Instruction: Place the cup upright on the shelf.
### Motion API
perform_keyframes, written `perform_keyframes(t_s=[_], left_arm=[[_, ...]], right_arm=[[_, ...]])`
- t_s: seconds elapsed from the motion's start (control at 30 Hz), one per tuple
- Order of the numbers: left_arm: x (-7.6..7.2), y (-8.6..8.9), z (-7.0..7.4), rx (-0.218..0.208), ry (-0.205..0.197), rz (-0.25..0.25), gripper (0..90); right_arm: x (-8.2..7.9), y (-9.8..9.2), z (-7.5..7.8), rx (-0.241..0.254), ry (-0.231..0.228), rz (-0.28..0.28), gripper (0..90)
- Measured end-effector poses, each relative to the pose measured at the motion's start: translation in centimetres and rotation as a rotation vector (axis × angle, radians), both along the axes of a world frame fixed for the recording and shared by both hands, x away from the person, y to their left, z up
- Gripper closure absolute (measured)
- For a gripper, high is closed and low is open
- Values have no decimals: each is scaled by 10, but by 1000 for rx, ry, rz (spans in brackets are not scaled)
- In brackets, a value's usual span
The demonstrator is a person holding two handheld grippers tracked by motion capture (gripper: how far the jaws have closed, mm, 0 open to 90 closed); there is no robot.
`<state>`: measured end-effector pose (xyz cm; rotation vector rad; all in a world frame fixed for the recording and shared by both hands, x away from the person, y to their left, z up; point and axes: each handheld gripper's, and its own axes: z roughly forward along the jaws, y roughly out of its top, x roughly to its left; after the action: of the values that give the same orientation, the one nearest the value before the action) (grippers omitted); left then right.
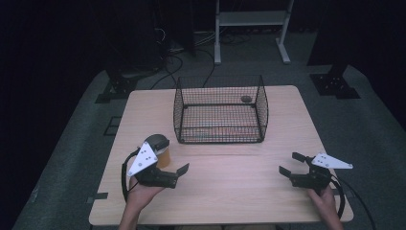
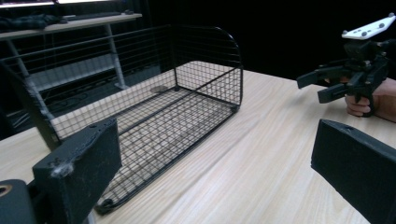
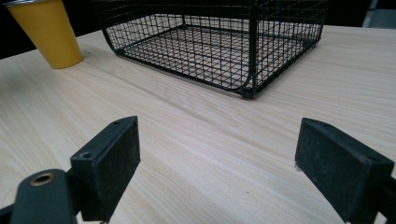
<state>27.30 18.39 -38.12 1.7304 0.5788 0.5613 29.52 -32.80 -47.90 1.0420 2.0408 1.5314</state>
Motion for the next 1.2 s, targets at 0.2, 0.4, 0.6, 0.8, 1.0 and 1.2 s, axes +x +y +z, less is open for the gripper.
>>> perform_keyframes(t_s=[0.2,0.4,0.6,0.8,1.0,1.2], left_arm=[[2,13,2,5,-7,45,12],[4,29,1,-3,-5,86,12],[9,43,-5,12,8,130,11],[12,51,-9,12,12,161,0],[16,61,-16,4,26,189,0],[21,70,-24,9,48,216,0]], right_arm=[[0,0,0,0,0,-1,130],[0,0,0,1,1,-1,130],[0,0,0,0,2,-2,130],[0,0,0,-2,1,0,130],[0,0,0,-3,0,0,130],[0,0,0,-3,0,0,130]])
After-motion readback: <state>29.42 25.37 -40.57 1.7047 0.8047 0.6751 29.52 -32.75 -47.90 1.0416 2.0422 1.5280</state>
